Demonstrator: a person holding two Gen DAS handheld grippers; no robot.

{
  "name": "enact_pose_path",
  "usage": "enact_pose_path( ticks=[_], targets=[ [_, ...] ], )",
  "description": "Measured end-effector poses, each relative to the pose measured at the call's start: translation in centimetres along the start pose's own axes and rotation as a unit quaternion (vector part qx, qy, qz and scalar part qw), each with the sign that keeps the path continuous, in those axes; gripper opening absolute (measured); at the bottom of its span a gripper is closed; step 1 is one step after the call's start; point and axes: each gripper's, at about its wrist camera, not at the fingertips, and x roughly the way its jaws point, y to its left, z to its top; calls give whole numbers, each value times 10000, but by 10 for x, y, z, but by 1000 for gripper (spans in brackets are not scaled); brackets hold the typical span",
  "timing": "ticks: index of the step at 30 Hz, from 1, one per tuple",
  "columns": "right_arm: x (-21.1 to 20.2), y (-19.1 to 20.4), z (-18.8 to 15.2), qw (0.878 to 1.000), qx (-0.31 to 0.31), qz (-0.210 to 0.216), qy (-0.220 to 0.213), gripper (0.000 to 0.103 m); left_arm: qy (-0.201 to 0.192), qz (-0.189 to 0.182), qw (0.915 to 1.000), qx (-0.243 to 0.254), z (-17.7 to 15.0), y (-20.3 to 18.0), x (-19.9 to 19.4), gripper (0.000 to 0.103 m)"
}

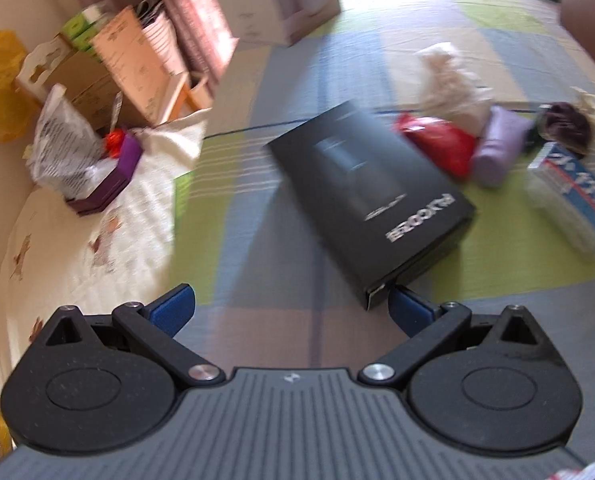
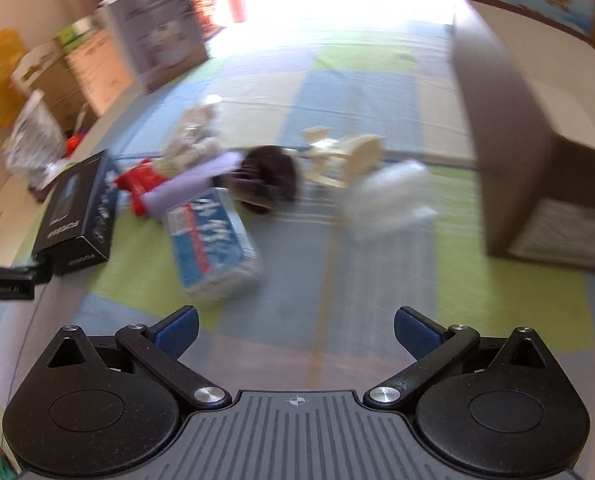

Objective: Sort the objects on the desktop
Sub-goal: 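Grasp the black FLYCO box with the left tool while the right tool grasps the blue toothbrush pack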

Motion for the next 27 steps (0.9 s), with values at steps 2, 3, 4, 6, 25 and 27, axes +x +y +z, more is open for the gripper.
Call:
enact_pose_path(
  ticks=[2,3,4,6,25,27],
  targets=[
    [9,12,4,9996,-244,86,-59,101,43,114,9998,-133,-1,17,5,102],
    [14,18,6,9992,-379,126,-89,101,61,140,9997,-192,-2,24,7,102],
    [19,23,8,9985,-504,156,-119,101,74,148,9996,-247,-2,31,8,102],
    [29,32,11,9974,-700,164,-110,101,103,53,9992,-376,-3,42,7,102],
    [33,15,0,9992,-324,-227,-38,58,-18,-1074,9934,-391,40,-10,6,102],
    [31,12,-1,9993,-278,-250,-26,58,19,-1038,9940,-338,43,-15,14,101]
  ],
)
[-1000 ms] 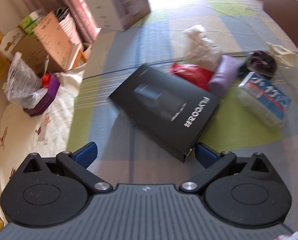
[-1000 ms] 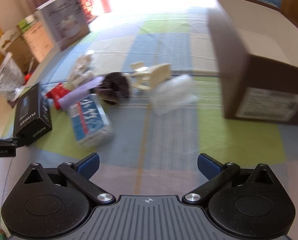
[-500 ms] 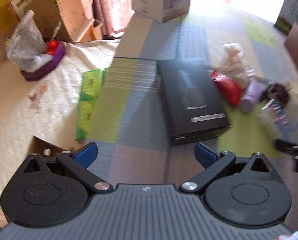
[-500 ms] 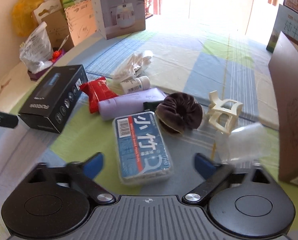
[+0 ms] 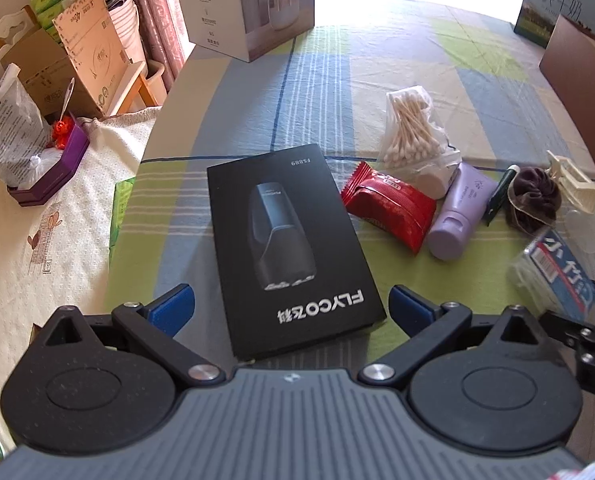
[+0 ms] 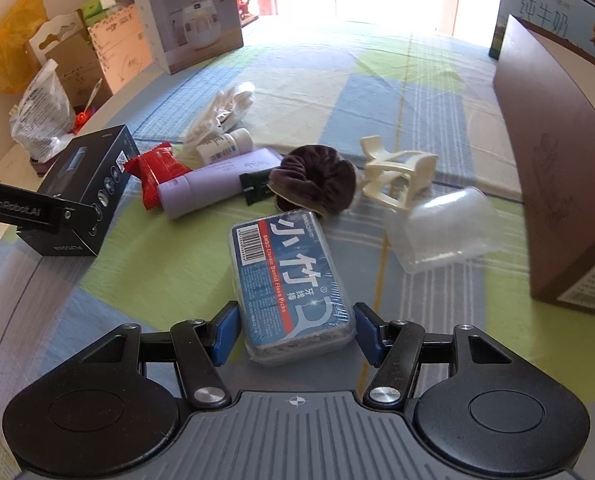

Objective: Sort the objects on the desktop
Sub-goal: 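Grasp the black FLYCO box with the left tool while the right tool grasps the blue toothbrush pack, then carry the black box with the left tool while the right tool carries the toothbrush pack to the brown box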

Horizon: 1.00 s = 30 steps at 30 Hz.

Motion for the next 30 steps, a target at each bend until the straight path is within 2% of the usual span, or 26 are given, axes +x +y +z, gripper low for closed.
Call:
enact_pose_path(
  ticks=[1,3,8,15,17,18,19,22,24,27,29,30],
  targets=[
    [-1,-1,-1,10000,13,-4,2,58,7,-8,10000,23,1,0,3,99],
    [-2,-2,-3,10000,36,-5,4,58,74,-77,9999,-3,0,3,7,84],
    [-7,-4,-9,9999,87,125,-1,58,67,-225,9997,-68,-12,21,2,77],
    [-17,-2,-18,9996,62,228,144,59,334,-389,9985,178,-50,36,-22,76],
    [-19,0,-17,9998,3,150,111,72,450,-450,9975,299,-60,35,-29,77],
    [-20,1,-16,10000,-16,82,21,89,498,-462,9972,314,-63,35,-31,77],
    [-22,1,-15,9999,-43,33,-99,94,518,-478,9970,304,-65,35,-33,77],
    [-18,4,-6,9997,-210,-18,-155,94,376,-472,9977,310,-59,36,-36,80],
    [-13,5,0,9995,-276,2,-156,94,279,-399,9983,310,-49,34,-32,87],
    [-5,9,4,9991,-398,20,-138,93,265,-358,9985,306,-32,30,-20,87],
    [-1,12,6,9987,-494,12,-127,88,287,-304,9985,348,-25,26,-11,87],
    [1,14,6,9985,-531,15,-109,82,315,-251,9985,372,-23,25,-8,86]
  ],
)
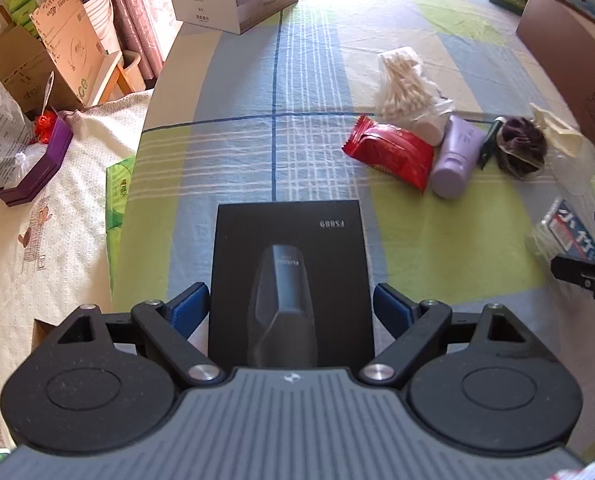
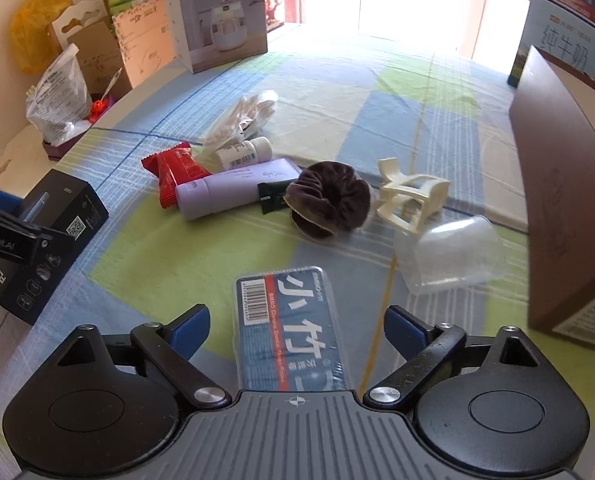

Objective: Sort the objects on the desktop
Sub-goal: 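Carry the black box with the left tool while the right tool carries the toothbrush pack to the brown box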

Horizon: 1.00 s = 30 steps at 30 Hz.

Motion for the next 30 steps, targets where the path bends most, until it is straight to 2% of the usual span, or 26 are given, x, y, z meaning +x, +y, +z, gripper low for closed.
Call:
enact_pose_path(
  ticks=[3,4,11,18,23,30],
  targets=[
    [7,3,-1,9999,-51,47,144,60,70,87,9999,32,1,-2,8,82],
    [8,4,-2,9998,-75,14,161,57,121,74,9999,7,0,-1,10,80],
    [-1,3,-14,9997,-43,30,225,55,161,71,9998,27,-13,-11,7,76],
    [-29,-23,-34,9980,526,167,320,55,183,-342,9991,153,-32,-42,-12,76],
    [-64,-57,-40,9949,990,163,116,55,-58,-668,9968,427,-23,-82,-37,76],
    [-116,-110,-45,9889,1417,-68,-436,55,-656,-1121,9877,868,14,-153,-78,76]
  ],
)
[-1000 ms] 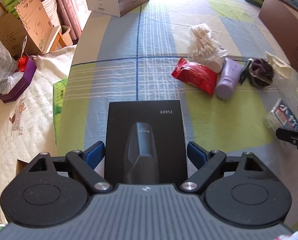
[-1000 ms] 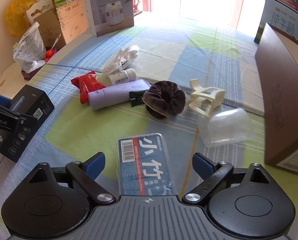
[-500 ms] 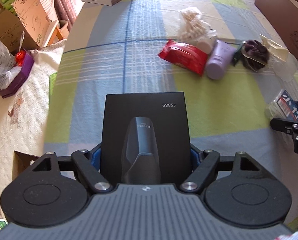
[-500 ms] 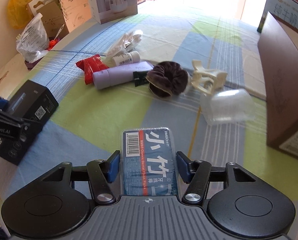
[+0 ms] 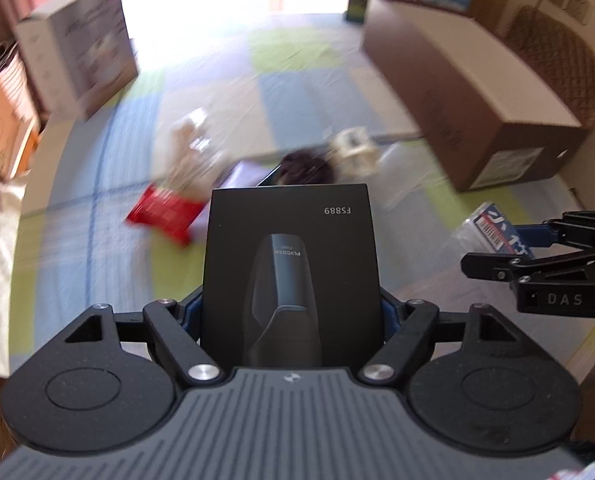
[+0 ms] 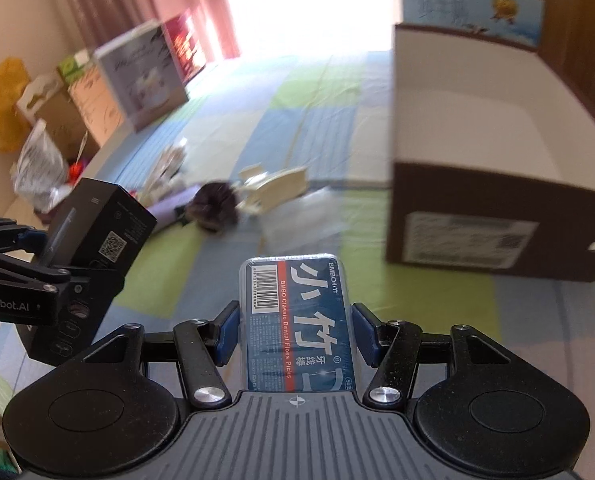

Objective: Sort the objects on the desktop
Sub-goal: 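Carry the black box with the left tool while the right tool carries the toothbrush pack to the brown box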

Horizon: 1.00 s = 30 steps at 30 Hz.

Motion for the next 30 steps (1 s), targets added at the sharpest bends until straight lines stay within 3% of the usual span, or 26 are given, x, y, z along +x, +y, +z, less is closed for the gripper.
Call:
enact_pose_path(
  ticks=[8,15,23,30],
  targets=[
    [-37,-67,28,9972,259,-196,-679,55,-483,-418,9972,391,65,-81,-5,76],
    [-34,-119,68,9938,170,-378,-1036,55,-841,-663,9931,487,125,-144,0,76],
    [16,-165,100,9977,-319,-316,-513,55,-700,-648,9950,290,195,-192,49,76],
    [56,-181,101,9948,-956,-319,134,55,-157,-380,9988,254,220,-214,109,76]
  ],
)
